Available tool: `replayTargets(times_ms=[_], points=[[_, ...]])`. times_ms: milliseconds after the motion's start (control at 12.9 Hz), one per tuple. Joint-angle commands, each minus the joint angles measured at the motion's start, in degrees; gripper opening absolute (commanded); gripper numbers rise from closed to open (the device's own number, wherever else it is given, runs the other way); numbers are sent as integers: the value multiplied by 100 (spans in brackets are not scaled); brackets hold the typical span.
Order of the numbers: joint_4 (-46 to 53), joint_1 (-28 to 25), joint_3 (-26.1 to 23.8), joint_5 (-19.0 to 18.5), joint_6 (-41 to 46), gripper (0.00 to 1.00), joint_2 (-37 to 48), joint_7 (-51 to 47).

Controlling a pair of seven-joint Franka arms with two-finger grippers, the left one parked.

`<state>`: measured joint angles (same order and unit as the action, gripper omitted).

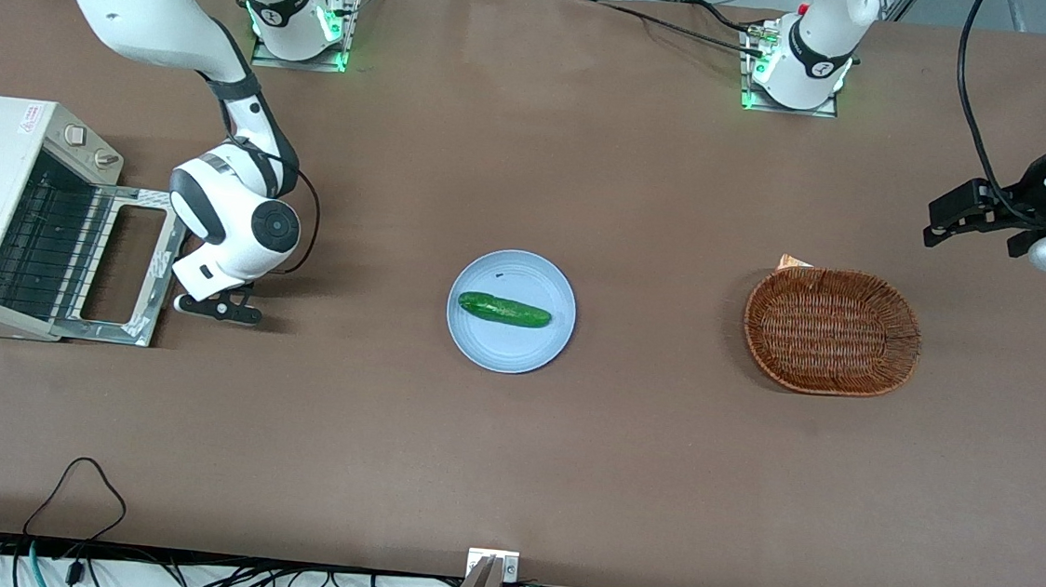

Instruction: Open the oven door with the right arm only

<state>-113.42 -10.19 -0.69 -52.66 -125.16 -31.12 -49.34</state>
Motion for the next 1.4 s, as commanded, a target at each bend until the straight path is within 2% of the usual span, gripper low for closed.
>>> replayTargets(times_ms=[0,156,311,389,544,622,778,933,1011,1167,1322], points=[[4,-18,-63,605,150,2,369,335],[82,-36,-63,1098,254,2,580,748],[432,-36,-150,1590,692,10,616,1143],[678,-18,-186,1897,895,39,607,1415],[1153,-10,-186,2548,1307,69,625,1514],[1399,-1,-186,2724,1588,95,625,1549],[1794,69,-178,3242,2054,100,712,1872],[2347,288,-134,3857,2826,100,853,3362],[2698,420,-125,4051,3204,100,853,3813],[3315,789,-116,4508,3908,100,862,4211],[3659,957,-116,4922,4262,100,984,4388]])
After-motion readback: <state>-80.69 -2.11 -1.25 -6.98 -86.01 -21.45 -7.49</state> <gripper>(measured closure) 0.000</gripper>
